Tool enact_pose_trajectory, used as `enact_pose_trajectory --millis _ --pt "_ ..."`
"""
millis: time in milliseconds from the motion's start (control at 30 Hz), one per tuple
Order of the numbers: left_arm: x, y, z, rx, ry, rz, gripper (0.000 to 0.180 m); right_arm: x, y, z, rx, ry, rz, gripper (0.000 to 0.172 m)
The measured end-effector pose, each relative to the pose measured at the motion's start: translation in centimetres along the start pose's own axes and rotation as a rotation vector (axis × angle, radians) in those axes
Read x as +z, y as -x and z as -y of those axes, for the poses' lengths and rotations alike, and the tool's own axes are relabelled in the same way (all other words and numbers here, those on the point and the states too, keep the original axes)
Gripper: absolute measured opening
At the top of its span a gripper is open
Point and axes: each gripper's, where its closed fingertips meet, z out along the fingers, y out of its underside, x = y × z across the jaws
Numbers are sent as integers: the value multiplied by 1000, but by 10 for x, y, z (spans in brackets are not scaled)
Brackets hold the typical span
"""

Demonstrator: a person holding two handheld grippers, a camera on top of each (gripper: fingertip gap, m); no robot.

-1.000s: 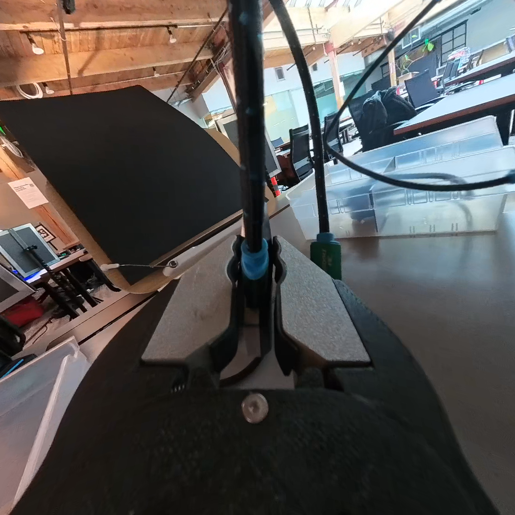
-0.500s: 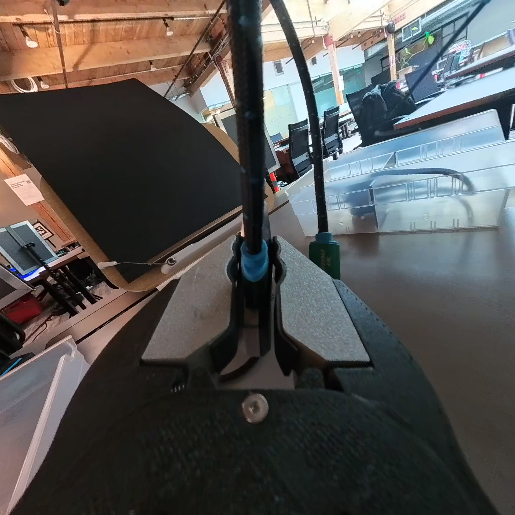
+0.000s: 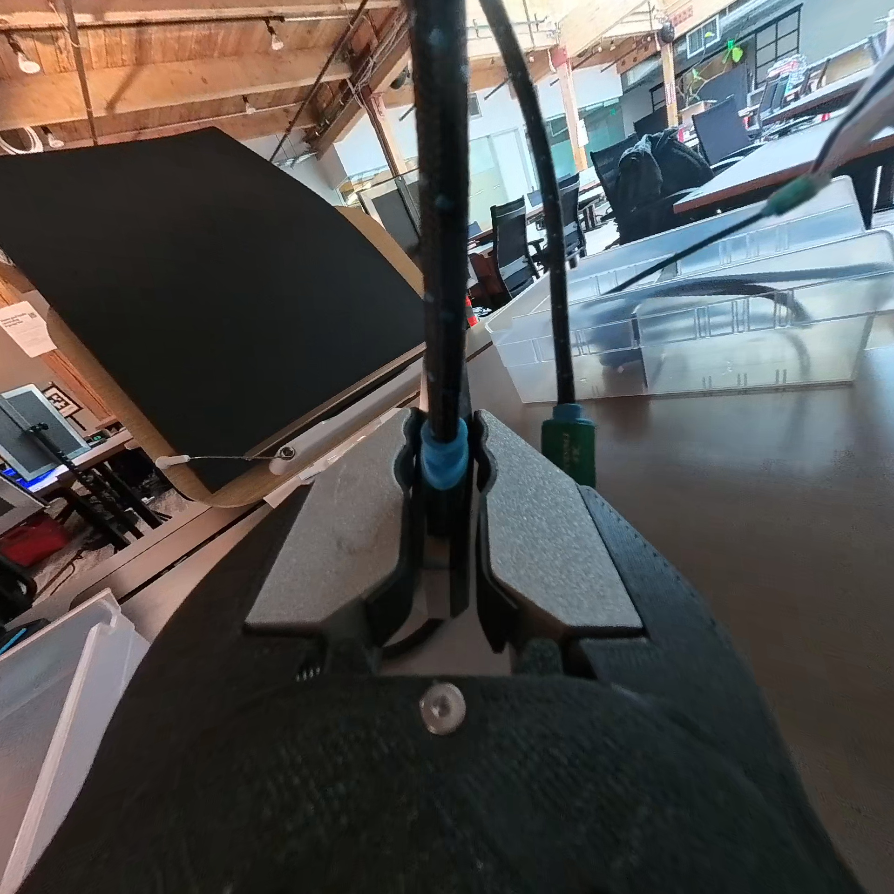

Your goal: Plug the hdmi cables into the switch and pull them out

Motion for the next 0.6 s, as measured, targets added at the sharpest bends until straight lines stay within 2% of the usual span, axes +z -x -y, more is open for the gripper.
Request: enact_pose_trajectory --millis 200,333,400,533,600 --pt "0 0 0 0 2 -2 19 42 16 -22 10 154 126 1" --pt "0 0 -1 -9 6 -8 19 64 15 -46 34 299 141 0" --pt "0 0 -1 -8 6 -8 19 66 10 -51 54 341 113 8" --pt "0 -1 -1 -12 7 -13 19 54 -2 -24 82 205 43 28" --pt "1 -2 -1 -10 8 -14 19 43 9 -4 86 103 96 37"
